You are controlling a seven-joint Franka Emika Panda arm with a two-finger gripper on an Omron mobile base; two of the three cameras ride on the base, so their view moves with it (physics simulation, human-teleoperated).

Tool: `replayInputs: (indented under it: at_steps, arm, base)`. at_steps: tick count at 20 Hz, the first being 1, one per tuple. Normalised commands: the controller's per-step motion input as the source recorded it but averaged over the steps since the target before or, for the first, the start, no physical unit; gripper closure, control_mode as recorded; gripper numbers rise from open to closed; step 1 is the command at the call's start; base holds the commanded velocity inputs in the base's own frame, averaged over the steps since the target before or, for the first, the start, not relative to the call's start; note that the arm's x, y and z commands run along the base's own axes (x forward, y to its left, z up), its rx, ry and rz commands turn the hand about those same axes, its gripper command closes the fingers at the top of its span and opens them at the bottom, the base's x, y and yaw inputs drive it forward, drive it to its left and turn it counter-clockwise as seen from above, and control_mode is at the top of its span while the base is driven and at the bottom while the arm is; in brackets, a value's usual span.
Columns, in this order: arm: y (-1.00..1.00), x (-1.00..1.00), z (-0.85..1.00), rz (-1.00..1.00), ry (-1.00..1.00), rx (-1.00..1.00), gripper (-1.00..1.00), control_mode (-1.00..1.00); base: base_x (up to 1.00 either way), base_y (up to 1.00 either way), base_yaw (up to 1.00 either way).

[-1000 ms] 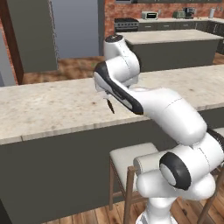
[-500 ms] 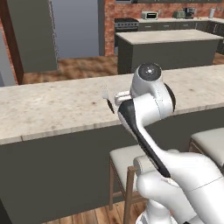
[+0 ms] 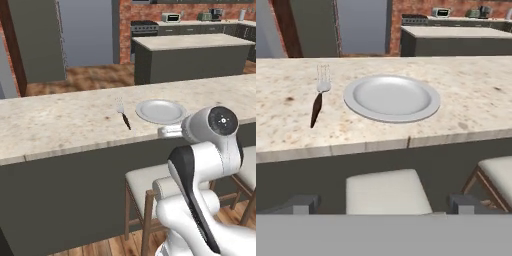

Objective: Take the fork and place it on the left side of the plate. Then take the spoon and place it on the right side of the plate. Make sure they're directly next to the plate.

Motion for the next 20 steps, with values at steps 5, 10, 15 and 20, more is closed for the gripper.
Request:
replayInputs:
  at_steps: [5, 10, 15, 20]
  arm:
    - [-0.04, -0.13, -0.11, -0.02, 0.00, 0.00, -1.00, -1.00]
    - [-0.07, -0.15, -0.10, -0.01, -0.04, 0.00, -1.00, 1.00]
    - [0.00, 0.00, 0.00, 0.00, 0.00, 0.00, -1.00, 1.00]
    - [0.00, 0.00, 0.00, 0.00, 0.00, 0.00, -1.00, 1.00]
  base:
    - [0.00, 0.00, 0.00]
    - [-0.28, -0.24, -0.05]
    - [-0.68, -0.86, -0.14]
    - [-0.26, -1.00, -0.11]
